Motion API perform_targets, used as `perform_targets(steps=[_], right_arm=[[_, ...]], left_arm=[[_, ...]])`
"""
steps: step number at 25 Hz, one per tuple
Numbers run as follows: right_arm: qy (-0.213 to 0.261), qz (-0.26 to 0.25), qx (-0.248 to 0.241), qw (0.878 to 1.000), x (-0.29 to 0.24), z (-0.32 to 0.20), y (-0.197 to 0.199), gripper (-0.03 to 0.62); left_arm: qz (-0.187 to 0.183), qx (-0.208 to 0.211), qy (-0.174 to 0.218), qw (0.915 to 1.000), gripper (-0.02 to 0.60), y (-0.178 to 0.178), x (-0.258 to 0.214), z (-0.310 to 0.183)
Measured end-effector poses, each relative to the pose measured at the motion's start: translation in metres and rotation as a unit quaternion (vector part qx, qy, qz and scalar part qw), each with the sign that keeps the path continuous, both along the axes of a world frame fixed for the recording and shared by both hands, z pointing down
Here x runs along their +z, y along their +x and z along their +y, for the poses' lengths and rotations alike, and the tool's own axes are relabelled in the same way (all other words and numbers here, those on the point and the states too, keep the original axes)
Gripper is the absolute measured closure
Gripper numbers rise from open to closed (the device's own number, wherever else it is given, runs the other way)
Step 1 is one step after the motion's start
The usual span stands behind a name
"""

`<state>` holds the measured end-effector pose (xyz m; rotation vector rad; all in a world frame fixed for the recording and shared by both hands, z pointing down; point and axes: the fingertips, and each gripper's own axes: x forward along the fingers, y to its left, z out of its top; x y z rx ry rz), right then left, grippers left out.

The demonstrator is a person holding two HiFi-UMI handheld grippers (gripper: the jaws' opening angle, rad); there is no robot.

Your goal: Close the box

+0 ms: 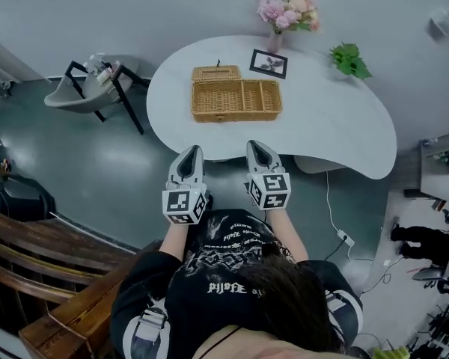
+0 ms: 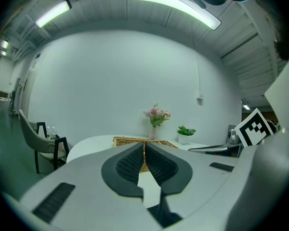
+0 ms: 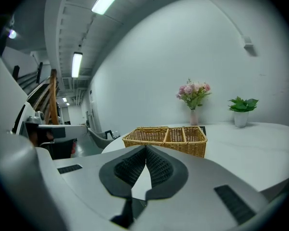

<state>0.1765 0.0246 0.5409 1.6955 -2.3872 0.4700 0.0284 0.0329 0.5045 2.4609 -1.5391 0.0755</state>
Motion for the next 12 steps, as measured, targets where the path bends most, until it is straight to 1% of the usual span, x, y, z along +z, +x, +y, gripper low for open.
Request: perform_targets(steps=[8, 12], right_arm=[[-0.008, 0.019, 0.014, 1.0, 0.0, -0.038, -0.02, 0.569], [-0.017, 0.021, 0.027, 0.999, 0.001, -0.055, -0.032, 0.569]], left_arm=[[0.006, 0.016, -0.007, 0.9998, 0.552, -0.022, 0.002, -0.05], [0.011, 0.033, -0.016, 0.9993, 0.552, -0.031, 0.004, -0.074]])
